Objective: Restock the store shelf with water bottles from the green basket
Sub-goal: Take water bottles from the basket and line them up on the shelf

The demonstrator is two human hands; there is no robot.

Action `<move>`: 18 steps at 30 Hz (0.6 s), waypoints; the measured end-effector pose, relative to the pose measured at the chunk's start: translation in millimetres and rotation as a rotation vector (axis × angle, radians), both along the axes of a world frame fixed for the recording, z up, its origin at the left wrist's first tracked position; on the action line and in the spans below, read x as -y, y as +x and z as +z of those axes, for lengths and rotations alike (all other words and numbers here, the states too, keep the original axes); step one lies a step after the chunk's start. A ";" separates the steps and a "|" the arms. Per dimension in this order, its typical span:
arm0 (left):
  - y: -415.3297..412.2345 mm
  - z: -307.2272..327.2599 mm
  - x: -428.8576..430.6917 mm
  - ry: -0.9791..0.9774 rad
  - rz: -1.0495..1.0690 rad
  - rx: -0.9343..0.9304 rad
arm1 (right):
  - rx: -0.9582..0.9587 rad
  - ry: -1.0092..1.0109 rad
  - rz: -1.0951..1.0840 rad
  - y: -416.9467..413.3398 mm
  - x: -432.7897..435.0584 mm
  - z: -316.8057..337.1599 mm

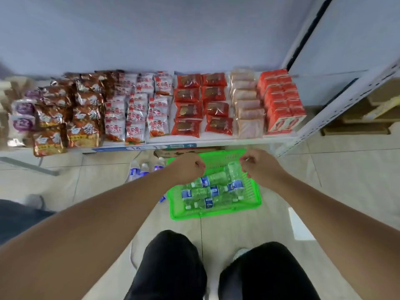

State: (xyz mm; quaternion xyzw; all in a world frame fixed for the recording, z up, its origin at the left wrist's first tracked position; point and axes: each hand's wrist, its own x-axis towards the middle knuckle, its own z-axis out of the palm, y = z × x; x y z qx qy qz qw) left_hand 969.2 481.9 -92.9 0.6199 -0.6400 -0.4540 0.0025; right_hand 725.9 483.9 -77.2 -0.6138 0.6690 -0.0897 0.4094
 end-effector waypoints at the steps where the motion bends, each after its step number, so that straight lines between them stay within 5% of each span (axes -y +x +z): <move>1: -3.8 -38.6 2.3 0.011 -0.003 0.021 | -0.024 0.007 0.003 -4.6 -1.9 -37.8; 8: -25.8 -297.3 16.1 0.097 0.031 0.065 | -0.149 0.017 -0.049 -45.2 3.9 -294.3; 13: -9.4 -387.1 7.8 0.173 0.211 0.017 | -0.293 0.160 0.000 -66.5 -3.5 -417.1; 18: 0.7 -419.1 6.3 0.166 0.172 0.051 | -0.461 0.250 0.207 -67.3 14.5 -467.0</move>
